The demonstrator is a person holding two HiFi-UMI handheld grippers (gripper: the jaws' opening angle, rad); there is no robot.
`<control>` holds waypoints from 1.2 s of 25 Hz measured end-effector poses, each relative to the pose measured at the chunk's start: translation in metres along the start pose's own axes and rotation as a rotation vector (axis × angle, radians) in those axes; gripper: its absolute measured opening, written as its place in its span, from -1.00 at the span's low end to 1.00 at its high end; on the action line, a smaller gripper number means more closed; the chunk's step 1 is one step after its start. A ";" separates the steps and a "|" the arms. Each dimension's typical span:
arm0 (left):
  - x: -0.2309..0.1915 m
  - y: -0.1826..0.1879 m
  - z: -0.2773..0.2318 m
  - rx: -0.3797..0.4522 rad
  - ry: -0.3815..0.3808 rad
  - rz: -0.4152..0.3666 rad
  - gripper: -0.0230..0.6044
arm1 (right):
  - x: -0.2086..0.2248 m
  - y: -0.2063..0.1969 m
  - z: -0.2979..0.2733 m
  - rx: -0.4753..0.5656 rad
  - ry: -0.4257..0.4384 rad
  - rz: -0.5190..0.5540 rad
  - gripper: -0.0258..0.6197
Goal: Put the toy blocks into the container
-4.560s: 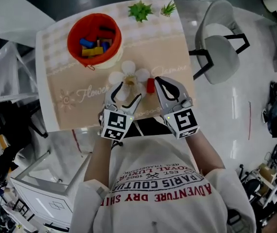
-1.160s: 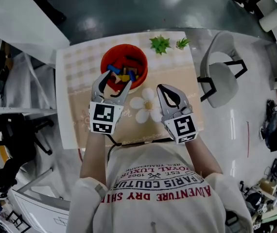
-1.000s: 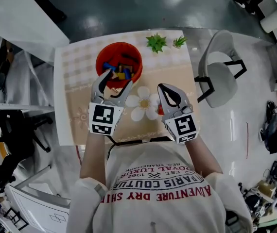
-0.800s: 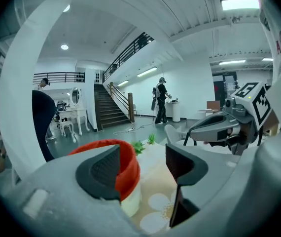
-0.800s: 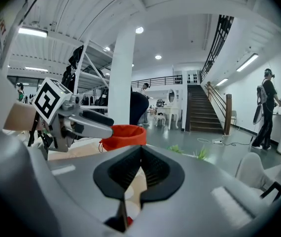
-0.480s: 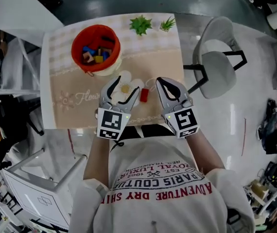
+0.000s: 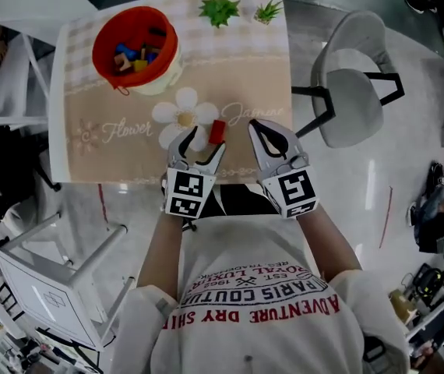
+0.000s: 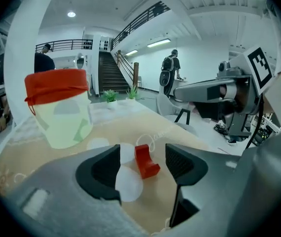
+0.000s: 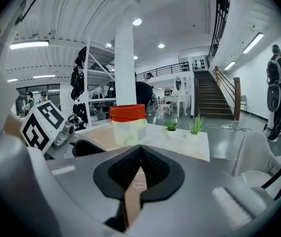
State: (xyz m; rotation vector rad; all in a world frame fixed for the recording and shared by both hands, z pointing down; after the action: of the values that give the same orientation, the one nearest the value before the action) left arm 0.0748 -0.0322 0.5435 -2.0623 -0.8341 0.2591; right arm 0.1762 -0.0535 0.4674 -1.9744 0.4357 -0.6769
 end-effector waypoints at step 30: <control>-0.013 -0.002 0.000 -0.015 0.036 -0.064 -0.43 | -0.011 -0.005 -0.009 -0.017 0.033 -0.009 -0.92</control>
State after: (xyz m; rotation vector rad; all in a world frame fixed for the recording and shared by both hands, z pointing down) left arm 0.0638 -0.0400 0.5438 -2.0443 -0.8806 0.1805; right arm 0.1623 -0.0509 0.4724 -1.9850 0.4540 -0.7145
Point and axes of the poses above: the fingertips, and each gripper's own axes: z backward along the fingers, x to its right, y out of its top, the point moved 2 cm from there along z, backward along the fingers, and after that the axes turned 15 degrees about -z, right-handed, at the moved point
